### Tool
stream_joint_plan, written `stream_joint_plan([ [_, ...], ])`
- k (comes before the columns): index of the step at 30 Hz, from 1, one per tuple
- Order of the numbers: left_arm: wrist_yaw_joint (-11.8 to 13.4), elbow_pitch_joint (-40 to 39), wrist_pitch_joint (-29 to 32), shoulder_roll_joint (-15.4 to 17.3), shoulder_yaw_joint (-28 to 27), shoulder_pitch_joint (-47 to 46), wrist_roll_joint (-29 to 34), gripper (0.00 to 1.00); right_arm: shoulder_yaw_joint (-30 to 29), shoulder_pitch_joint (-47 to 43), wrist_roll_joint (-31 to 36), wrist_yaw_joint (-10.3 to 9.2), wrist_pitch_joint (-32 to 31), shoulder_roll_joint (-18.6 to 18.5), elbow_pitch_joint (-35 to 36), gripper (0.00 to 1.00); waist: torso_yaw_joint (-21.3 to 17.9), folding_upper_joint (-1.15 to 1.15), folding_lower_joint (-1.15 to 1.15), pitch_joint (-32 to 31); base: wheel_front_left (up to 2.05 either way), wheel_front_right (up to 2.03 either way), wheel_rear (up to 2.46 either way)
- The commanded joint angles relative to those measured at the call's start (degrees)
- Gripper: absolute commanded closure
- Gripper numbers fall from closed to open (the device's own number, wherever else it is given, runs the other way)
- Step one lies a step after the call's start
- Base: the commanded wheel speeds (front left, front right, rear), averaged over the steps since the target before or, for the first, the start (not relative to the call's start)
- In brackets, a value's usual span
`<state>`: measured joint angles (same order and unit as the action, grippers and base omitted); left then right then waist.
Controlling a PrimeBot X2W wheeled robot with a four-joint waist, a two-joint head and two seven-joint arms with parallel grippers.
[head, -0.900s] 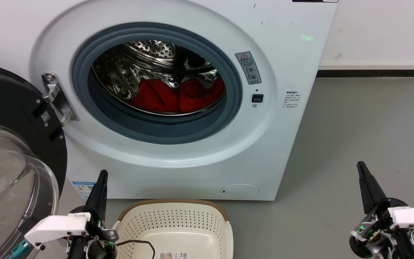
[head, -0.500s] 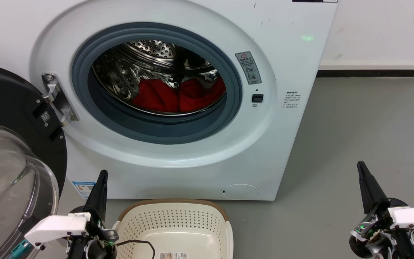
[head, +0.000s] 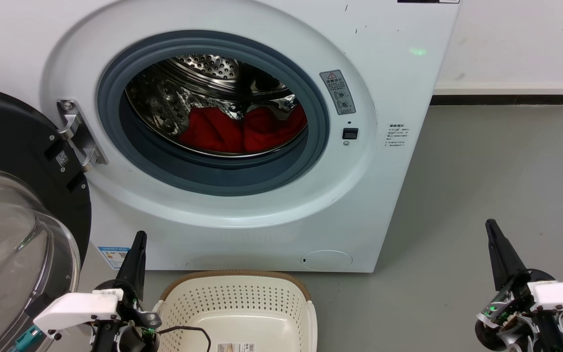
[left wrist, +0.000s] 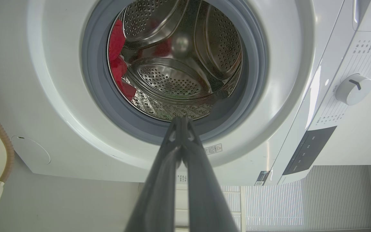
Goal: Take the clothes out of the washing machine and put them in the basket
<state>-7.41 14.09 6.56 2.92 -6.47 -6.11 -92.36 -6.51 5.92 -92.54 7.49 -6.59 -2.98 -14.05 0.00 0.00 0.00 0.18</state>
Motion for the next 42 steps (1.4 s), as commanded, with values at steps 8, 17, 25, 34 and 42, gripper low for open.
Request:
stream_joint_plan([
  [8,-0.2,0.0,0.1,-0.1,-0.1,-0.3,-0.1,1.00,0.0,0.7,0.3,0.00,0.0,0.2,-0.1,1.00,0.0,0.00,0.00,0.0,0.00,0.00,0.00],
  [17,0.0,1.4,-1.0,-0.2,0.5,2.0,0.5,0.00,0.4,-2.0,0.4,-0.01,0.9,0.1,-1.5,0.00,0.0,0.00,0.00,0.0,0.00,0.00,0.00],
  [25,0.0,0.4,-3.3,-0.2,0.6,3.0,2.4,0.00,0.0,-2.8,3.0,-0.01,3.2,0.1,-1.1,0.00,-0.1,0.00,0.00,0.0,0.00,0.00,0.00],
  [34,0.0,-0.2,-5.6,-0.1,-2.1,3.6,7.3,0.00,-1.7,-2.9,9.6,-0.01,5.5,0.0,-2.1,0.00,-0.3,0.00,0.00,0.1,0.00,0.00,0.00],
  [42,0.0,-0.5,-7.5,-0.1,-4.9,3.8,13.1,0.00,-3.6,-2.6,20.3,-0.01,7.4,0.0,-0.3,0.00,-0.5,0.00,0.00,0.1,0.00,0.00,0.00],
])
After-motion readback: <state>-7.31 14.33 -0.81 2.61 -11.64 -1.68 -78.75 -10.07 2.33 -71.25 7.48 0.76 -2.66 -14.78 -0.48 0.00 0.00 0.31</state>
